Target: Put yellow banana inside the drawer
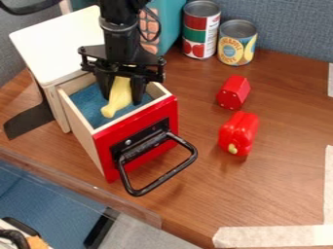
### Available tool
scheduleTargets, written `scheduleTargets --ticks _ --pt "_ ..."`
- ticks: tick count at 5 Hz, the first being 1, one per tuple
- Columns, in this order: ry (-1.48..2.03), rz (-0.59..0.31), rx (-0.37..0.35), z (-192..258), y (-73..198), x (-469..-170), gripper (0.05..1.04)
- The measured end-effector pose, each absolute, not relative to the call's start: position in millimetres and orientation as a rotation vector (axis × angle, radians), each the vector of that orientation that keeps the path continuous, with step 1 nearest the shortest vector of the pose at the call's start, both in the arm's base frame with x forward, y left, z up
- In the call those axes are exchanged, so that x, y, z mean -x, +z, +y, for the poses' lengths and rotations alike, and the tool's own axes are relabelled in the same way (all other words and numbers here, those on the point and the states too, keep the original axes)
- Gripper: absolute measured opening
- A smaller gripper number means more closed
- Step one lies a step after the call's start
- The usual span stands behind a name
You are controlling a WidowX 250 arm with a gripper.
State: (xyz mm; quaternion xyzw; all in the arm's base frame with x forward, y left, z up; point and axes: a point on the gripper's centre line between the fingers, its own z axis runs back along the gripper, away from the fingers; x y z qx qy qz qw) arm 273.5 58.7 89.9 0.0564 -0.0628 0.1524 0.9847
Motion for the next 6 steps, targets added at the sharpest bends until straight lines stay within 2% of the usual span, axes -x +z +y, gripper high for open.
scheduleTargets --ticks 1,2,3,4,5,6 --pt "0.306 -0.102 -0.131 61 88 -273 0.917" --pt "0.296 -0.098 -0.156 56 89 -272 1.010" --pt "0.283 -0.110 -0.184 53 99 -270 1.006" --pt "0.277 -0.146 -0.176 50 115 -267 1.000" --pt "0.248 -0.212 -0.095 37 135 -265 1.000" --pt "0.219 -0.232 -0.064 26 146 -261 1.000"
